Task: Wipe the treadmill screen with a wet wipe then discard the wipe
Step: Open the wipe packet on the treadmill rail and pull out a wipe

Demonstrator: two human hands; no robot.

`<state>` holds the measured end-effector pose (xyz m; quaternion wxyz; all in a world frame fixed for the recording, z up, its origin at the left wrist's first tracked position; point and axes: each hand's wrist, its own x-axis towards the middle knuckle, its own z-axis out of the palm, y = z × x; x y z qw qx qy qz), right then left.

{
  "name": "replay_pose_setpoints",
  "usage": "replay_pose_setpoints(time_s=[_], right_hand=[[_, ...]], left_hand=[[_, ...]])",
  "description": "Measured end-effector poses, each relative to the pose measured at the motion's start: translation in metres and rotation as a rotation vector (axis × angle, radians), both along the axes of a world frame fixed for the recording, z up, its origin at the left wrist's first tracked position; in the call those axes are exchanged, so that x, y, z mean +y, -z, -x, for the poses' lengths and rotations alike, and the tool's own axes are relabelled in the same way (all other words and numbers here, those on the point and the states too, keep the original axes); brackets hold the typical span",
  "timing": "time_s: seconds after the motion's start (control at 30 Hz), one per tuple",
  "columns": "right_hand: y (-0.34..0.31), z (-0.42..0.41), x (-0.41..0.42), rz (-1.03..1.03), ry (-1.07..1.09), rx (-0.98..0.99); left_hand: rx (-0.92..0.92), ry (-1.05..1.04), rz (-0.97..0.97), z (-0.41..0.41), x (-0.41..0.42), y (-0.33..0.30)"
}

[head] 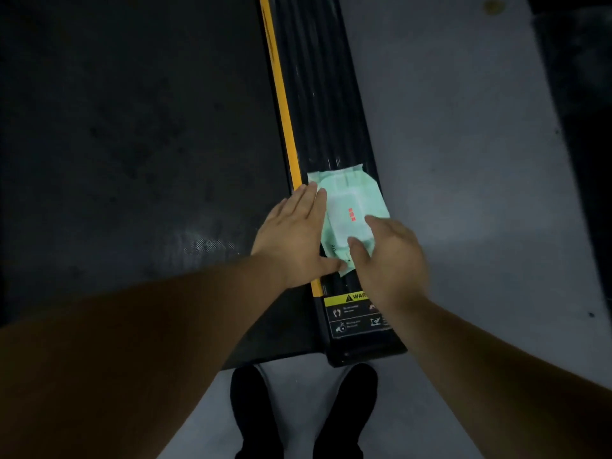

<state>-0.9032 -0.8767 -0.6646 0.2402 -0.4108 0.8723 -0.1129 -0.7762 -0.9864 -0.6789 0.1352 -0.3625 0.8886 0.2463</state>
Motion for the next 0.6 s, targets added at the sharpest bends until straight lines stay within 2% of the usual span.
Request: replay_pose_setpoints(time_s=[0.13, 0.27, 0.4, 0.5, 0.6], right_hand=[[0.037, 0.006, -0.022, 0.024, 0.027, 0.046], [0.054, 0.006, -0.040, 0.010, 0.001, 0.233], [0.061, 0.006, -0.051, 0.028, -0.033, 0.306], [0.055, 0.013, -0.048, 0.088, -0.073, 0.279], [0.046, 0.031, -0.042, 0.175, -0.044, 0.146]], left_hand=[[0.025, -0.018, -0.018, 0.014, -0.001, 0.035], [0.104, -0.064, -0.002, 0.022, -0.002, 0.049], [0.149, -0.086, 0.003, 0.021, -0.001, 0.055], [0.170, -0.108, -0.009, 0.020, -0.004, 0.054], [0.146, -0.122, -0.035, 0.022, -0.006, 0.052]])
